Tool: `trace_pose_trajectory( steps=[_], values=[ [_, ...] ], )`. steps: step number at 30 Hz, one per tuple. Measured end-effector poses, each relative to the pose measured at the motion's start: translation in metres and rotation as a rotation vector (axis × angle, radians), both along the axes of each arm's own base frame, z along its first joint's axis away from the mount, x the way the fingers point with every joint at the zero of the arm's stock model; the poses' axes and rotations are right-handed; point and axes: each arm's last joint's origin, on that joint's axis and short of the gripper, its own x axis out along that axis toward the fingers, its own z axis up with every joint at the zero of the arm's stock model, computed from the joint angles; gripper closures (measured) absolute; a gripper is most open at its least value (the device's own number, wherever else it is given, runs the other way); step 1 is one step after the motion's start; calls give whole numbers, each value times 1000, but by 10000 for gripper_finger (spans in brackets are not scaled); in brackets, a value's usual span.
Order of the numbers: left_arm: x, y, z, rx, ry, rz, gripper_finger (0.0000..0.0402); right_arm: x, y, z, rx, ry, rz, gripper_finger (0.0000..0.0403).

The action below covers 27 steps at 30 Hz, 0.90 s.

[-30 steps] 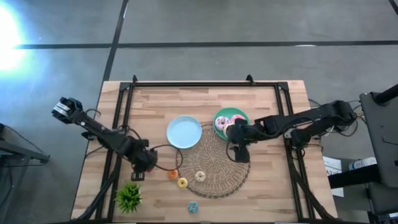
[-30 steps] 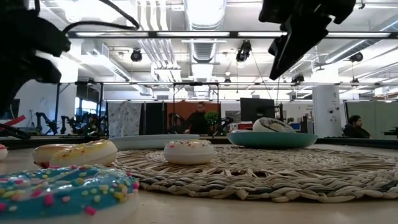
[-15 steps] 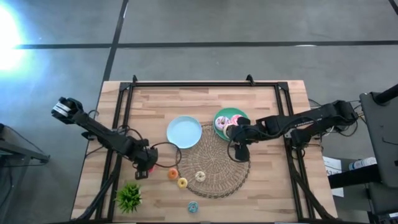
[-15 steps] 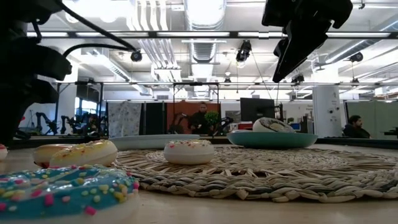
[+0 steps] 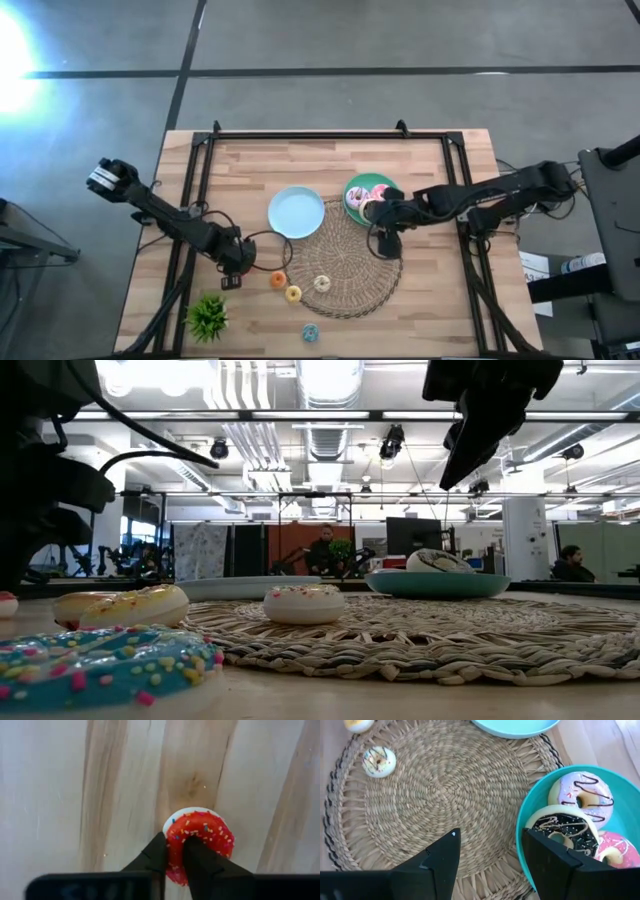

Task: Pick & Place donuts
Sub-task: Put the small red donut on the blue plate

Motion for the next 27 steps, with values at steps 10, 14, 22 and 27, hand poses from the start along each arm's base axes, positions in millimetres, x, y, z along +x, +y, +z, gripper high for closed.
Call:
trace_pose_trajectory(
  steps=[10, 14, 22, 27],
  values=[
    [13, 7, 9, -14, -105, 98, 401, -22, -6, 27, -11, -109, -152, 200],
    [26, 15, 32, 1, -201, 116, 401, -36, -10, 39, 4, -162, -231, 200],
    [56, 57, 82, 128, -356, 147, 401, -55, -14, 53, 16, -215, -318, 200],
    [75, 108, 93, 227, -414, 194, 401, -57, -15, 54, 18, -221, -325, 200]
  ],
)
